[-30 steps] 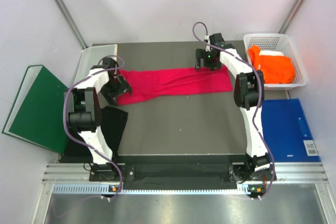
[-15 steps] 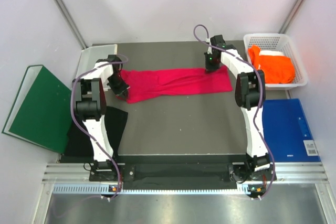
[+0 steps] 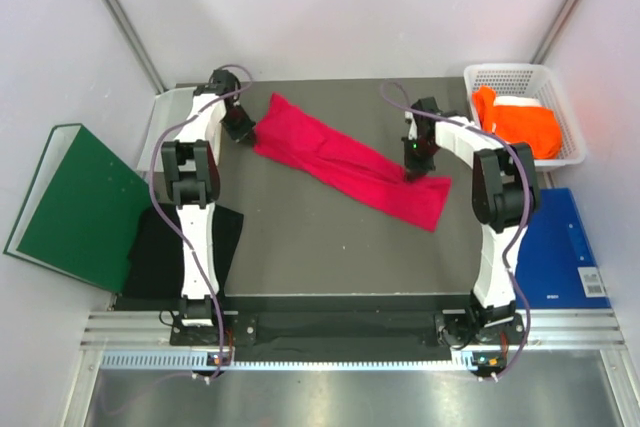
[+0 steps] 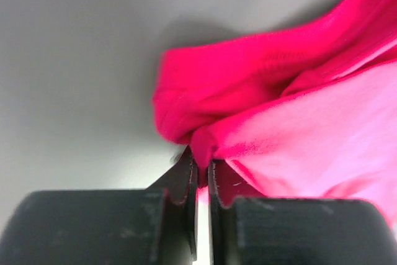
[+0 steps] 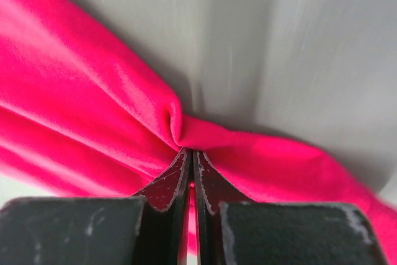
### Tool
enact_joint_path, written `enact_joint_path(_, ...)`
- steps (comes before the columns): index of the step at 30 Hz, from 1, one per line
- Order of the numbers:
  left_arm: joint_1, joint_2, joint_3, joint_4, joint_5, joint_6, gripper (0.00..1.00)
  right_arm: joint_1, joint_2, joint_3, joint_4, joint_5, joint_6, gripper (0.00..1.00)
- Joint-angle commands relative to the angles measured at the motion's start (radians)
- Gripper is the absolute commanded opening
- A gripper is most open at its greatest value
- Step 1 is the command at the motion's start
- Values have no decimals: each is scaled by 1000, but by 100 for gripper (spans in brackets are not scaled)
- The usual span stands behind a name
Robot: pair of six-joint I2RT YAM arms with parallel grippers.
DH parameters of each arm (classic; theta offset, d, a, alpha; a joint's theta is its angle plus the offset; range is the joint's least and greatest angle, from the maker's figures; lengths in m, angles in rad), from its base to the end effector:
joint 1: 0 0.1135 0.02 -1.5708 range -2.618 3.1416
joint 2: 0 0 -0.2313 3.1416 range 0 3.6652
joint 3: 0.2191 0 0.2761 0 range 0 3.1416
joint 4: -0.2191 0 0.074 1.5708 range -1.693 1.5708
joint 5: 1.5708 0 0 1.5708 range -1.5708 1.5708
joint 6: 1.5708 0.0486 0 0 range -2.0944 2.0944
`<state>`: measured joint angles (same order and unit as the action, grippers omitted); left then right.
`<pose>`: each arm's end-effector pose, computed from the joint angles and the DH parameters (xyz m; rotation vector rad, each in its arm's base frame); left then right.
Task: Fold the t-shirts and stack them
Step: Rotate the tshirt 100 degrees
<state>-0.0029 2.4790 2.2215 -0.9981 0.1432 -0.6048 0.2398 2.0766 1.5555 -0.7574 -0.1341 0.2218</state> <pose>0.5161 -0.0084 0.1291 -0.8181 2.7459 -0.3323 0.4170 0.1086 0.1167 -0.0543 2.8738 0.2846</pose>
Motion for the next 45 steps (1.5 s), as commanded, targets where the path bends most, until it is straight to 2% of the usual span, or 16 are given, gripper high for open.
enact_joint_path(1, -20, 182, 138, 344, 154, -55, 18, 50, -104, -112, -98, -51, 45, 6)
enact_joint_path(2, -20, 198, 182, 389, 232, -65, 37, 65, -113, -121, -106, -42, 51, 6)
enact_joint_path(3, -22, 211, 196, 406, 266, -76, 73, 88, -136, -135, -112, -35, 59, 13)
enact_joint_path(5, -23, 154, 146, 426, 303, -66, 99, 104, -162, -146, -105, -21, 74, 25)
enact_joint_path(7, -28, 59, 22, 502, 343, -46, 99, 107, -200, -137, -91, -13, 96, 43)
enact_joint_path(8, -28, 0, -143, 539, 352, -40, 99, 105, -213, -112, -94, -1, 103, 50)
enact_joint_path(9, -28, -123, -228, 597, 366, -30, 99, 105, -233, -95, -94, 11, 111, 60)
enact_joint_path(12, -31, -341, -515, 648, 400, -27, 99, 104, -263, -23, -92, 57, 122, 76)
enact_joint_path(17, -97, -575, -877, 653, 475, -47, 99, 87, -262, 92, -71, 91, 133, 83)
enact_joint_path(20, -184, -635, -1005, 645, 478, -76, 99, 72, -233, 144, -62, 82, 136, 84)
enact_joint_path(25, -376, -618, -1089, 674, 501, -151, 99, 36, -174, 209, -66, 64, 117, 84)
enact_joint_path(29, -526, -533, -1073, 690, 483, -225, 99, -19, -185, 193, -46, 47, 108, 84)
enact_joint_path(36, -713, -414, -1036, 797, 440, -403, 93, -158, -260, 150, -22, -61, 103, 84)
enact_joint_path(43, -845, -292, -913, 817, 368, -504, 80, -198, -332, 89, -25, -88, 45, 84)
enact_joint_path(44, -862, -269, -899, 803, 361, -509, 77, -206, -338, 75, -25, -91, 36, 84)
enact_joint_path(45, -868, -255, -889, 796, 354, -510, 69, -209, -351, 69, -22, -107, 34, 84)
